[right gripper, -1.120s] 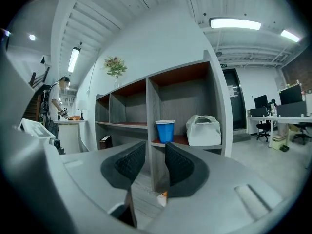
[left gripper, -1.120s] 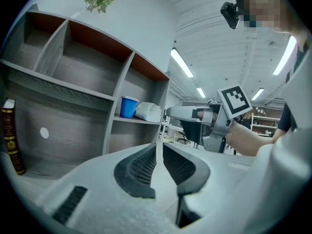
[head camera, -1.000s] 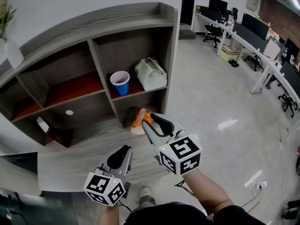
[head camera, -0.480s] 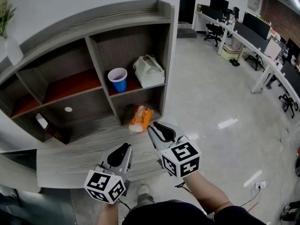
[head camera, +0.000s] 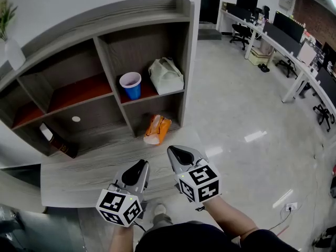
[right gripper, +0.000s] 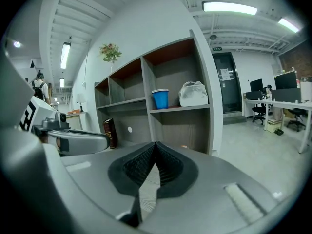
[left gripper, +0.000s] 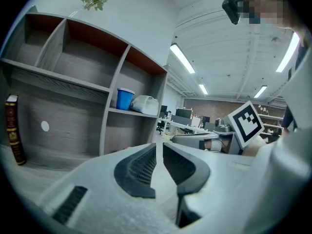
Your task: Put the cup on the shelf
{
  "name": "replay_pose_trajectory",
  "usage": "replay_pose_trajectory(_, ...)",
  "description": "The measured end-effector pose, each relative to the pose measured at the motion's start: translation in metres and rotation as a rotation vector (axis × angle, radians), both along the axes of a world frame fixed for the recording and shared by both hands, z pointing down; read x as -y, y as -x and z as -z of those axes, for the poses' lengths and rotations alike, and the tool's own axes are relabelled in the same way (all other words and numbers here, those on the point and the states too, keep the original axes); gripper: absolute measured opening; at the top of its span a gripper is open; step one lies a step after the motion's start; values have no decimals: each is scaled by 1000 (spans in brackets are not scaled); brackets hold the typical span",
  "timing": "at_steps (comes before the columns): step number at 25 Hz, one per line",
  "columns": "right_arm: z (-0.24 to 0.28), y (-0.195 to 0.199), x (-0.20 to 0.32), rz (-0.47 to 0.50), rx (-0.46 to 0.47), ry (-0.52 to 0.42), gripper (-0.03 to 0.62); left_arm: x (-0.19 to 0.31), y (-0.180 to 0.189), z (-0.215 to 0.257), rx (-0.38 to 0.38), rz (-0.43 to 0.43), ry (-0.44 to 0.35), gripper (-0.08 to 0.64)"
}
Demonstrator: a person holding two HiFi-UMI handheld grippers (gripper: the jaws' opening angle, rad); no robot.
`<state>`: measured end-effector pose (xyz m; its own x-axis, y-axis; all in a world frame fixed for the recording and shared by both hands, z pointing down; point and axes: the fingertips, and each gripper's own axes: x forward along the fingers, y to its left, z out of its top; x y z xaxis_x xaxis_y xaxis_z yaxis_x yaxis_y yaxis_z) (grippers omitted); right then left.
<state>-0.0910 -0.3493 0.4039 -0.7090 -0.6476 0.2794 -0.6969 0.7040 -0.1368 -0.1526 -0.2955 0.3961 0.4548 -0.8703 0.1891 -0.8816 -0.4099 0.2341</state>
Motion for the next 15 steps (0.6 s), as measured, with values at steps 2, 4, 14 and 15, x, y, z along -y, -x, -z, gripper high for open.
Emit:
replay_pose_trajectory(2,-6,0,-5,5,-4,16,-3,-2,-1,-3,-1,1,6,31)
replay_pose_trajectory(4,-12,1,-9,9,-13,29,-3,-4,-1,-5,-2,3,11,31)
replay_pose_trajectory(14,-31,3,-24,15,-63,60,-3,-17,4,-17,-31,16,35,31)
replay_pose_trajectory(15,-31,3,-25,17,-66,61,-3,-18,4,-18,-33,18,38,31)
